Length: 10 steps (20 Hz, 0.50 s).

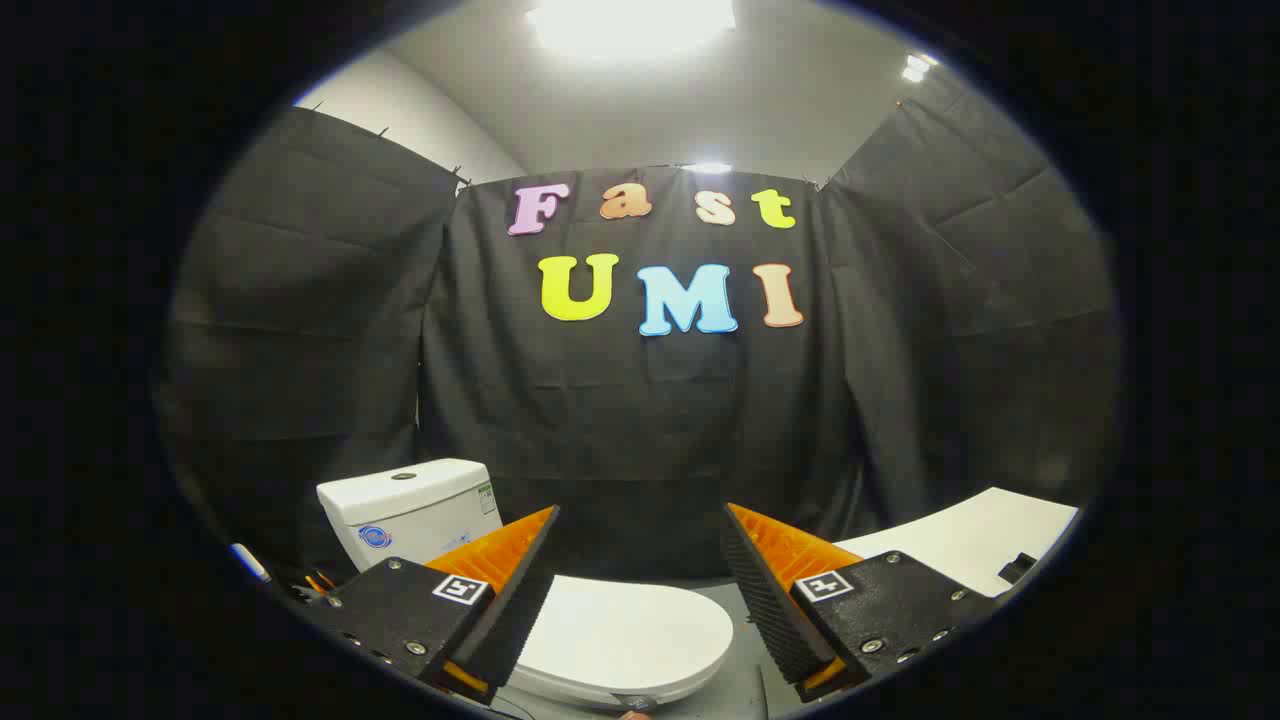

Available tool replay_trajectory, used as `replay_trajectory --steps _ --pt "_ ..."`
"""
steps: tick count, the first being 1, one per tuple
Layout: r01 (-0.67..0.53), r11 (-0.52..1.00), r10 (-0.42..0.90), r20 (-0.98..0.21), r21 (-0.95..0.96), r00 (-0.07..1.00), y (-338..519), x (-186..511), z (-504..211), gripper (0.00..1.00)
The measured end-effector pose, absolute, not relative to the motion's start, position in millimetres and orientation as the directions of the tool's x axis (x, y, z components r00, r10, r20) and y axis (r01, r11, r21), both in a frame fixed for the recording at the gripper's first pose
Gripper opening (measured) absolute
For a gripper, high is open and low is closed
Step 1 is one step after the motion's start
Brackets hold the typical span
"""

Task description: Open the toilet lid.

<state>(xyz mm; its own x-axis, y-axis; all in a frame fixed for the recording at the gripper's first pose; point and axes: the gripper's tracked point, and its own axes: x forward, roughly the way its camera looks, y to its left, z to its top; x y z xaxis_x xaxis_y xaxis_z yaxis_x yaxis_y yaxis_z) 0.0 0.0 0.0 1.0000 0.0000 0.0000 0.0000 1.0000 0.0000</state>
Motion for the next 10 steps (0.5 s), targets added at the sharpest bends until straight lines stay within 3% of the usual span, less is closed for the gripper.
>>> replay_trajectory --steps 10 --pt "0.022 1.0 -0.021 -0.024 0.014 0.999 -17 5 -20 0.96"
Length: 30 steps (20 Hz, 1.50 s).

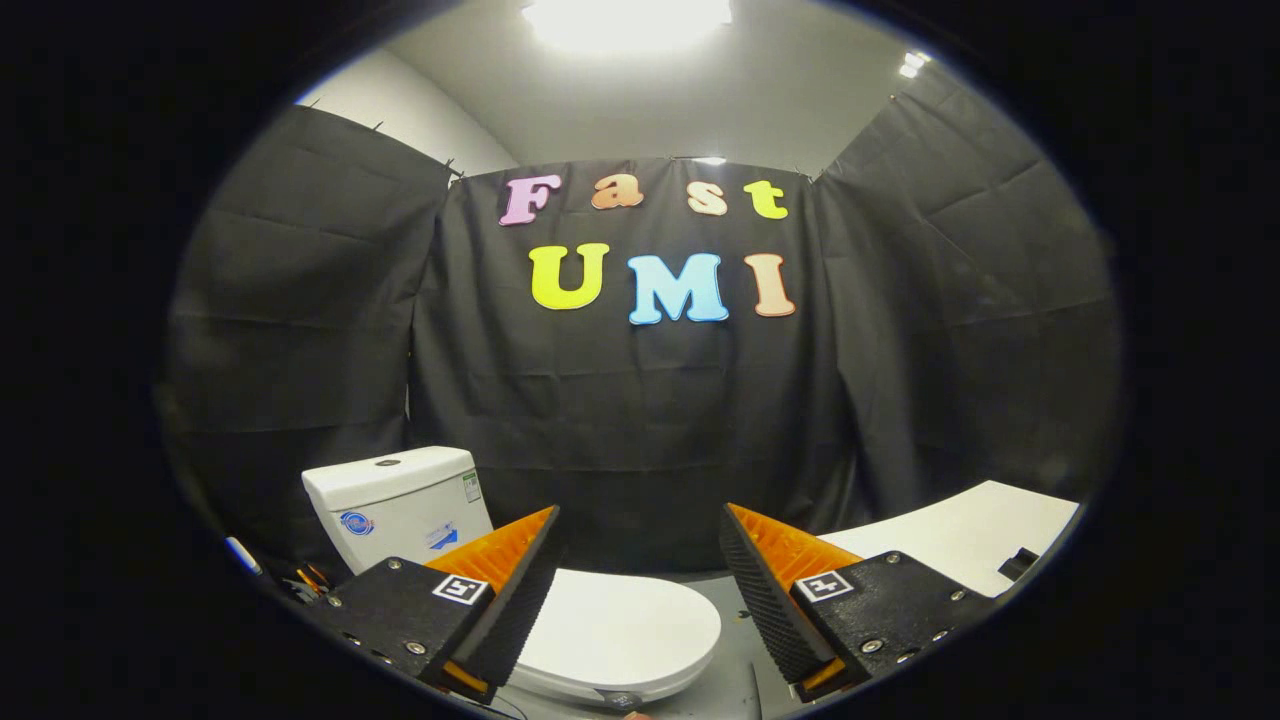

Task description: Open the toilet lid.

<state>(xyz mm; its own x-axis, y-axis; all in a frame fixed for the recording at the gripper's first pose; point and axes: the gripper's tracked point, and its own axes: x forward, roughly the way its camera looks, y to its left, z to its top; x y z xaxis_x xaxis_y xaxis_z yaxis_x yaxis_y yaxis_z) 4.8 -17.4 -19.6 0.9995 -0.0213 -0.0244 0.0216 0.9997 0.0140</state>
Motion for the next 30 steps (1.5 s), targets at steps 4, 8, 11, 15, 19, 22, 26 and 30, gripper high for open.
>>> replay_trajectory --steps 4,8,11,15,19,22,26,30 --pt "0.018 1.0 -0.018 -0.024 0.003 1.0 -16 3 -19 0.96" --pt "0.019 0.998 -0.018 -0.017 0.06 1.0 -15 5 -23 0.96" --pt "-0.005 0.981 0.01 -0.024 0.193 1.0 -3 4 -32 0.95" --pt "0.027 0.954 -0.009 -0.061 0.297 0.998 1 0 -53 0.96" --pt "0.085 0.903 -0.041 -0.112 0.421 0.993 6 -5 -83 0.97" --pt "0.141 0.854 -0.065 -0.167 0.501 0.984 10 -10 -115 0.97" --pt "0.208 0.761 -0.063 -0.249 0.615 0.966 20 -17 -162 0.97" --pt "0.259 0.725 -0.051 -0.326 0.638 0.944 29 -23 -205 0.96"
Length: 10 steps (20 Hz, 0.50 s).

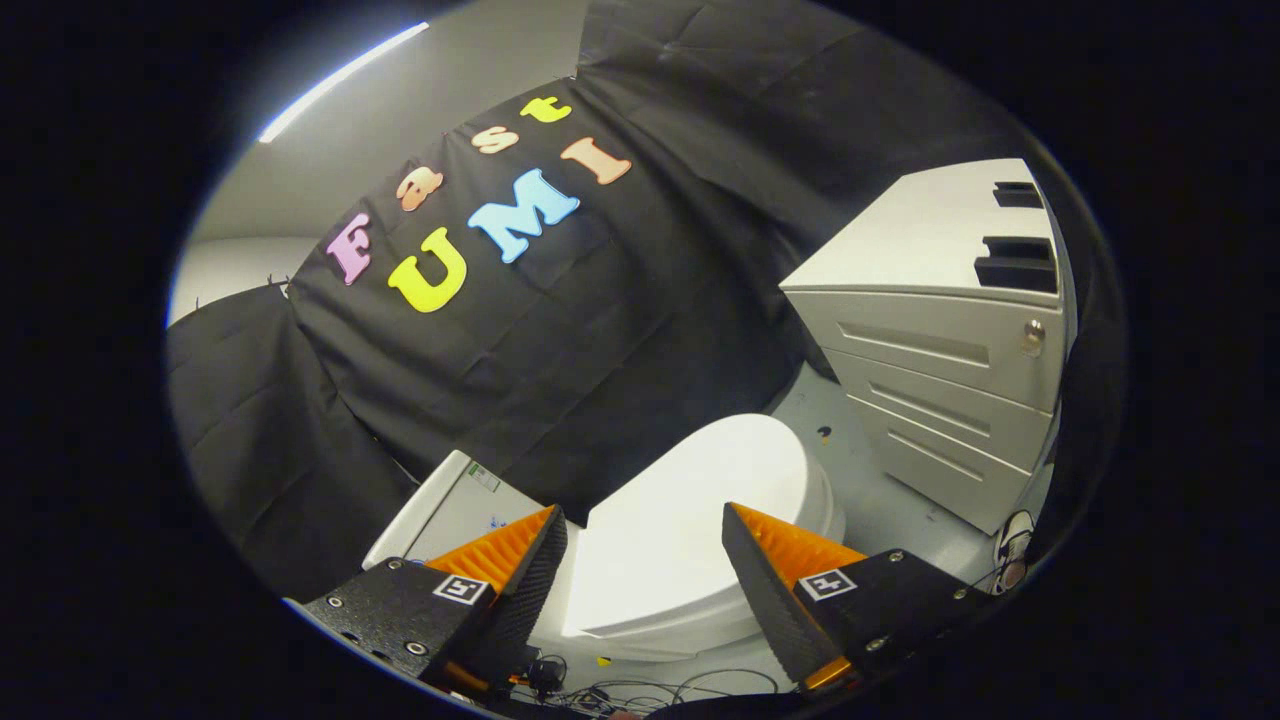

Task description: Open the toilet lid.

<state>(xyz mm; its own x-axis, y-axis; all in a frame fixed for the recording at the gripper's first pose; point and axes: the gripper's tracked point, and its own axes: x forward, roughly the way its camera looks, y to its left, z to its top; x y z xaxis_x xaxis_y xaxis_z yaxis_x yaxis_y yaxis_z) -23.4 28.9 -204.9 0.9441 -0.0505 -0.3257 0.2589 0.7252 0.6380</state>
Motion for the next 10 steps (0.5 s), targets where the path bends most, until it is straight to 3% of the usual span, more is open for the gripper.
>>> replay_trajectory --steps 10 --pt "0.415 0.579 0.038 -0.532 0.701 0.846 69 -34 -309 0.96"
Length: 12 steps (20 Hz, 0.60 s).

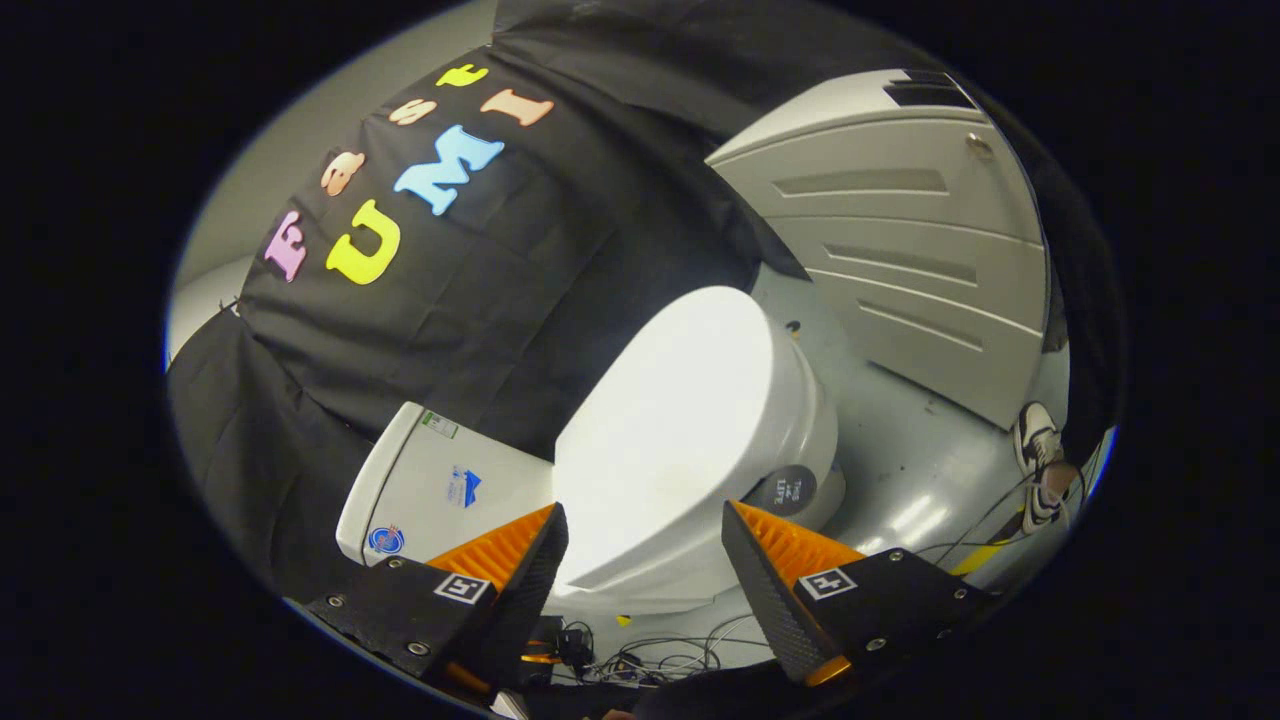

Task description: Open the toilet lid.

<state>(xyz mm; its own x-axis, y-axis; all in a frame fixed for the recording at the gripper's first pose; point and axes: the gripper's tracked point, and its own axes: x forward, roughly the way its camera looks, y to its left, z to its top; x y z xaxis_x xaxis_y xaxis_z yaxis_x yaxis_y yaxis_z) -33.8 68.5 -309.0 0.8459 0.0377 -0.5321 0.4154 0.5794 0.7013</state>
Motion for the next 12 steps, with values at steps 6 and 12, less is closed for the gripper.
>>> replay_trajectory --steps 6,12 --pt "0.533 0.481 -0.019 -0.6 0.696 0.8 43 -45 -349 0.96" --pt "0.579 0.432 -0.007 -0.64 0.691 0.768 34 -42 -387 0.96"
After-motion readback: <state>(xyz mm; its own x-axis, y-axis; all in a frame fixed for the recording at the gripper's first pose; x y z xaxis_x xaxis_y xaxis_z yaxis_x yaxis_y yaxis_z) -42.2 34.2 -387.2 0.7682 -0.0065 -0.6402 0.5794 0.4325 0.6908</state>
